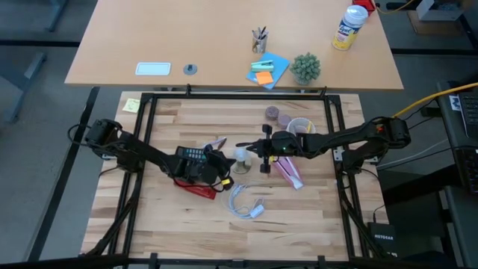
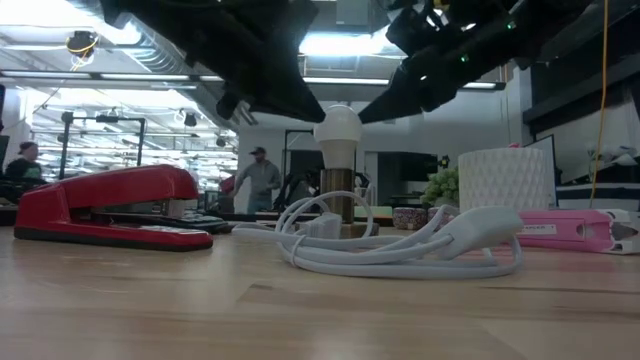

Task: Screw lightbulb
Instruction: Insert the white lightbulb into the golden lamp

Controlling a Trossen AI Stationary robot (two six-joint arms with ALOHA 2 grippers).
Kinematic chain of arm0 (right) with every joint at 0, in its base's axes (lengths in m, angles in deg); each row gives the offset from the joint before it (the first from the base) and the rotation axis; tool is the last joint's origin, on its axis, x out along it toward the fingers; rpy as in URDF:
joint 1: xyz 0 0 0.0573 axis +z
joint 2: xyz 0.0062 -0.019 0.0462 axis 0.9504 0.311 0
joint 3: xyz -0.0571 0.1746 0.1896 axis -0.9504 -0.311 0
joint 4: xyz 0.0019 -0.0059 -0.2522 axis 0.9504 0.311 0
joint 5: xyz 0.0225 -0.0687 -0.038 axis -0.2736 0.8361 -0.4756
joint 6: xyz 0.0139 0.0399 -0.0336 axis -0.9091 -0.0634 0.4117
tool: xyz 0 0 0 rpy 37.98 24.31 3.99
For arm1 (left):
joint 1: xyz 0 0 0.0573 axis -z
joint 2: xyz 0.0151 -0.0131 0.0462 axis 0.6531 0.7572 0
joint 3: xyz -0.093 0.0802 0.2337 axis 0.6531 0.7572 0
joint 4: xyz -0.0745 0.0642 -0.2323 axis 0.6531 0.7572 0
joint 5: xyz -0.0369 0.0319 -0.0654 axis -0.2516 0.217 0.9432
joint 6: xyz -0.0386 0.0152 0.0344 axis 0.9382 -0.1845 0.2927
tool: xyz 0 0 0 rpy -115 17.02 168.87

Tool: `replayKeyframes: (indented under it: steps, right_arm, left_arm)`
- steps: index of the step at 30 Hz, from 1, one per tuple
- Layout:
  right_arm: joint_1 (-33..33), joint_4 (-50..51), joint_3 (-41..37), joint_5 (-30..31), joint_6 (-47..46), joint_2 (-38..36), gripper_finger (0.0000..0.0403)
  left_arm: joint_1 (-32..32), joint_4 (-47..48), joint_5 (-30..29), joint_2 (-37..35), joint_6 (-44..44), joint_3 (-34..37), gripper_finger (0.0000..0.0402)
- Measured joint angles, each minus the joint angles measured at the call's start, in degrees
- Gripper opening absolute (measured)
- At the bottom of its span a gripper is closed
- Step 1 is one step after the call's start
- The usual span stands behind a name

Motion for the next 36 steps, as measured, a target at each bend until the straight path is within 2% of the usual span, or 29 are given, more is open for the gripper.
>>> replayKeyframes:
  steps: [9, 26, 32, 36]
  right_arm:
    - [0.0, 0.3, 0.0, -3.5, -3.8, 0.0, 0.0007]
    - [0.0, -0.1, 0.0, -13.9, -4.6, 0.0, 0.0007]
    - [0.0, 0.0, 0.2, -14.0, -4.3, -1.4, 0.0007]
    - [0.0, -0.2, 1.1, -11.8, -3.1, -4.2, 0.0007]
  left_arm:
    - [-0.9, 1.5, -0.7, 0.0, 1.0, 0.0, 0.0000]
    - [-1.2, 4.9, -9.2, 0.0, 5.9, 0.0, 0.0000]
    - [-0.2, 4.6, -16.2, -0.8, 1.2, 0.0, 0.0000]
    - [1.3, 3.4, -16.3, -3.6, -3.7, 0.0, 0.0000]
